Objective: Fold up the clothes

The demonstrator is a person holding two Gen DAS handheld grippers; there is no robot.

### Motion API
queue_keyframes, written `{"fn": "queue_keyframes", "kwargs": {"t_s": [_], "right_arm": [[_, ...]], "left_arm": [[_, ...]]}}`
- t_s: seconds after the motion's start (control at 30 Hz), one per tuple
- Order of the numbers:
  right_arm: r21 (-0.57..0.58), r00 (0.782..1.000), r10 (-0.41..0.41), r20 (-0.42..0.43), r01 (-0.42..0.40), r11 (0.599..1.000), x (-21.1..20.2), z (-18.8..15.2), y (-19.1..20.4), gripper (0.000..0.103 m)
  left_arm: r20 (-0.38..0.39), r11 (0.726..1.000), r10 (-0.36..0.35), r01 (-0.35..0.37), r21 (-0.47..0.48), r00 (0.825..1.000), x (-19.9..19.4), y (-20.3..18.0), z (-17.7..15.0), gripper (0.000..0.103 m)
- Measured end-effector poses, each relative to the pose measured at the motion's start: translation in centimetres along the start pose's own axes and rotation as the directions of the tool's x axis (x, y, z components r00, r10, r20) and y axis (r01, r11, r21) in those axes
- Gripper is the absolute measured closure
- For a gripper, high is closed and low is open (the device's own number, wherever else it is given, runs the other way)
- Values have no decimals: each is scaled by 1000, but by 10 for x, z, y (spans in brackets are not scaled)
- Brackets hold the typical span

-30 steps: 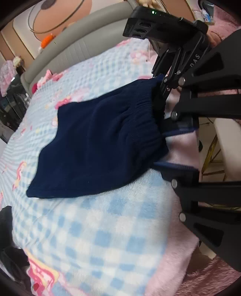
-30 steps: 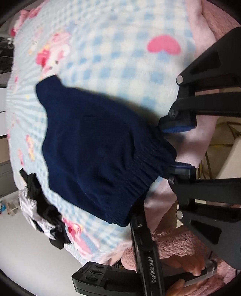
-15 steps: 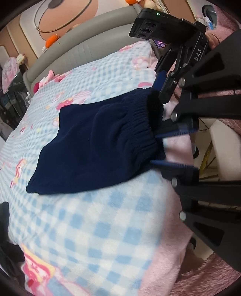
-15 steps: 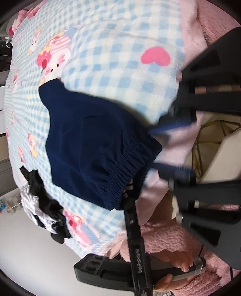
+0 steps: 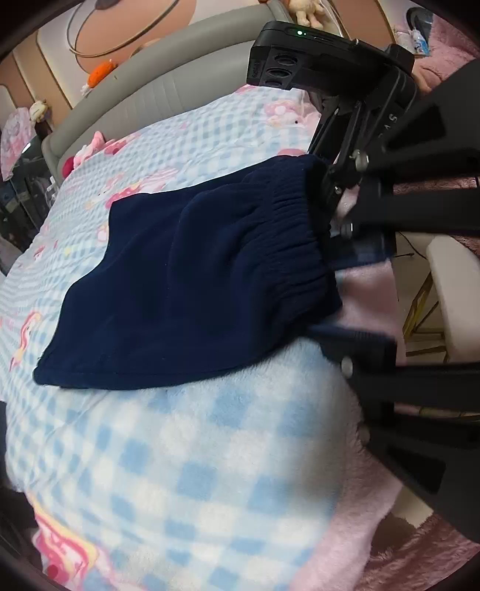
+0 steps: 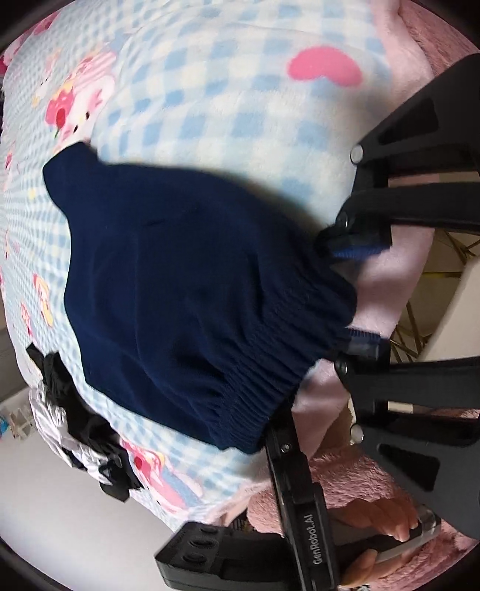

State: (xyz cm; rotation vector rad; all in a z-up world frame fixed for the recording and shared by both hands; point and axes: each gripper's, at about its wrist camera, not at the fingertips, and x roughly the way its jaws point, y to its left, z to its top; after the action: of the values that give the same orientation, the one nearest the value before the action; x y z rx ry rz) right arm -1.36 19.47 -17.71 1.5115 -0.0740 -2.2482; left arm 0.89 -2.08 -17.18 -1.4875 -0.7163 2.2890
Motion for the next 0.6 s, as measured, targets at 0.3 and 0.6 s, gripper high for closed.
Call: {"fn": "queue_keyframes", "kwargs": {"t_s": [0.3,0.6], "right_arm": [[-65,994,-67,86,73,995,-45,-4,24,92],[-56,988,-46,150,55,997,-80,-8,38,92]], "left_arm": [[79,996,31,-37,79,996,-26,-25,-9,85],[85,996,-8,0,94,996,-45,-37,-17,85]]}}
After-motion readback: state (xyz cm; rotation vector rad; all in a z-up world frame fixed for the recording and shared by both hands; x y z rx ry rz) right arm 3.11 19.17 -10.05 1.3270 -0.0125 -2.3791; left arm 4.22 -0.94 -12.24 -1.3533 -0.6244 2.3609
